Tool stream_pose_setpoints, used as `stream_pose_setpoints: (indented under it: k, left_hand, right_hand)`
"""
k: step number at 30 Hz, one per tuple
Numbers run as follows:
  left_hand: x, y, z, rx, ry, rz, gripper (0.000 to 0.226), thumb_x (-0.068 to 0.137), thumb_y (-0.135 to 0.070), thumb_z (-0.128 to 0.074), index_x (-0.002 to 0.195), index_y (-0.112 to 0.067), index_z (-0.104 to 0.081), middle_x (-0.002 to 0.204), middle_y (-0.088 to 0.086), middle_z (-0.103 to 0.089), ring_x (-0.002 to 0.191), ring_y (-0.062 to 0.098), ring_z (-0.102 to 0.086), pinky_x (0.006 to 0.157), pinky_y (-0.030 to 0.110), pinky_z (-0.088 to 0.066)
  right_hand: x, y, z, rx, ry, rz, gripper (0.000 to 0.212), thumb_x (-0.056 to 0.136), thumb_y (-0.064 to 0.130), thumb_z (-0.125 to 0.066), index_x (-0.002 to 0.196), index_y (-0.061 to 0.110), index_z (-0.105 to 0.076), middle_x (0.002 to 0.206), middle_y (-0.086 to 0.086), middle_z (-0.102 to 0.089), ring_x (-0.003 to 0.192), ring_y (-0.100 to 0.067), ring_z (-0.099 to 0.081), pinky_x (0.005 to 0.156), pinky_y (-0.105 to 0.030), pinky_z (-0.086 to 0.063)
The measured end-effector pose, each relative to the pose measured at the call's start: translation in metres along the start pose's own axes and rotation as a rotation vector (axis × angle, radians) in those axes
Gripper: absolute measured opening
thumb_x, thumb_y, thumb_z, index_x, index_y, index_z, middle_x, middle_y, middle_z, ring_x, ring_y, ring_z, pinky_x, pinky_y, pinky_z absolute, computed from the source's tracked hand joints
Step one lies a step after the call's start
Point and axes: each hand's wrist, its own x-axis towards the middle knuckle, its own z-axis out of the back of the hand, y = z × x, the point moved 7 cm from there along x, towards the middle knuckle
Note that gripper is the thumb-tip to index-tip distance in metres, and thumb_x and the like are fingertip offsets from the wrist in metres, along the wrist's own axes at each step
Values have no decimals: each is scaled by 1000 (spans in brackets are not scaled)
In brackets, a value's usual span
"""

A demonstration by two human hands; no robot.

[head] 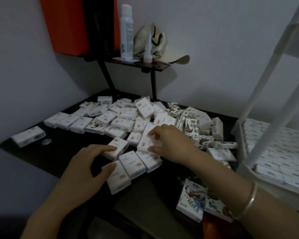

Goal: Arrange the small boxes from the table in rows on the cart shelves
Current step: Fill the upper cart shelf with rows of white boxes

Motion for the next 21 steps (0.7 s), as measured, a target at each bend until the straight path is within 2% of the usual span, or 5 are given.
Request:
stream_pose_setpoints:
  k: [4,9,12,16,21]
  left_hand:
    - [-2,10,-6,74,96,109,45,62,-63,-70,103,-47,-58,98,-24,-52,90,-5,-50,76,19,-42]
    - [-4,22,-16,83,170,169,76,34,-103,-36,95,-60,-47,106,-33,-43,99,-12,-44,81,18,-42]
    - [-5,21,-16,60,168,196,73,35,-98,-44,92,-54,-50,100,-32,-50,96,-13,-46,76,14,-40]
    - [-8,13,-15,-57,125,205,62,42,-76,-63,96,-45,-56,99,-29,-57,94,-17,-50,75,10,-41]
    - [-4,-4,1,-246,21,181,58,46,-63,-74,100,-48,-59,103,-18,-62,86,3,-64,71,25,-56]
  right_hand:
    - [1,6,1,0,41,30,63,83,45,-69,139,26,-47,124,-2,-47,118,-19,-45,94,-38,-45]
    - [-4,10,0,57,9,64,56,81,43,-71,131,31,-47,124,3,-44,117,-14,-44,94,-37,-45]
    - [-7,11,0,171,-5,61,55,80,37,-75,127,28,-48,126,7,-52,112,-8,-49,93,-29,-45]
    - [-9,3,-4,474,50,-25,53,82,28,-75,127,31,-48,109,12,-56,99,-9,-57,86,-27,-51]
    - [-25,-1,9,740,100,-69,59,85,26,-72,134,46,-45,110,5,-54,89,-15,-66,71,-21,-56]
